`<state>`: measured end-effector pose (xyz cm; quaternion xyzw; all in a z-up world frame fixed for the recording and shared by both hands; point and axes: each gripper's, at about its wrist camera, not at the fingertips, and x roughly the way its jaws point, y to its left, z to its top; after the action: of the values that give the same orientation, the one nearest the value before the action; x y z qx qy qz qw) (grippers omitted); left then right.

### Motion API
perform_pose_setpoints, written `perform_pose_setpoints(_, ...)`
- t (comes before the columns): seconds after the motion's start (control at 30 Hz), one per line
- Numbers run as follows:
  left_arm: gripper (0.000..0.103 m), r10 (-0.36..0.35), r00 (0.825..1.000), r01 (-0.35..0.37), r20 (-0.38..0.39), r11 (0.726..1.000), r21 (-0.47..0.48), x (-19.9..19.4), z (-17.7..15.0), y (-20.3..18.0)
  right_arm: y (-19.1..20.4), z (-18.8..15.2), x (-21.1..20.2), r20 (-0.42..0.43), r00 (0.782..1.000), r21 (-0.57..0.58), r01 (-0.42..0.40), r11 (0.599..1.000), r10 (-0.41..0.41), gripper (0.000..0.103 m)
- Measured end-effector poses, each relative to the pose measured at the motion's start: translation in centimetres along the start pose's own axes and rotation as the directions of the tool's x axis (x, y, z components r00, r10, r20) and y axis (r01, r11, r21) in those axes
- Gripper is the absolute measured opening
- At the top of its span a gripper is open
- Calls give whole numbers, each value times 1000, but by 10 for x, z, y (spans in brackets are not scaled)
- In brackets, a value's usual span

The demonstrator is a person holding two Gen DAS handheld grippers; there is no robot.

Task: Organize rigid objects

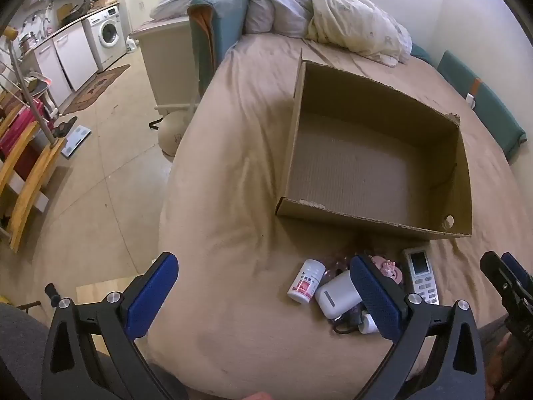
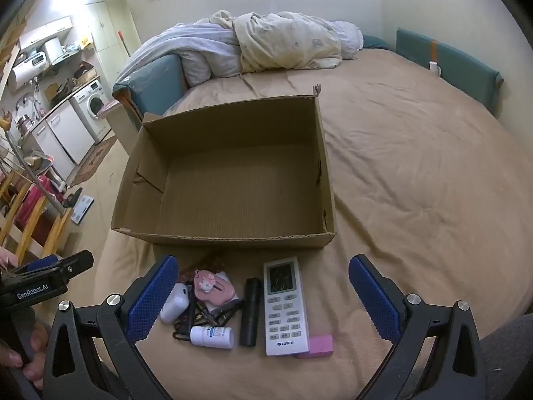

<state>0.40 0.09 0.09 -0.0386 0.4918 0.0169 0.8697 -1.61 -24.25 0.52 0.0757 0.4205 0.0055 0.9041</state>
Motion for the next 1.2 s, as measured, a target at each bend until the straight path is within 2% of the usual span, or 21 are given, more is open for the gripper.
perform_pose_setpoints(0.77, 103, -3, 1000, 3, -6, 1000, -7, 4, -4, 0, 0, -1, 2, 0, 1000, 0, 3, 1000, -3, 103)
perform_pose_setpoints(1.2, 103, -16, 999, 15, -43, 1000, -14, 8, -5, 3, -2, -1, 3, 5, 1000, 9, 16, 1000, -16, 103)
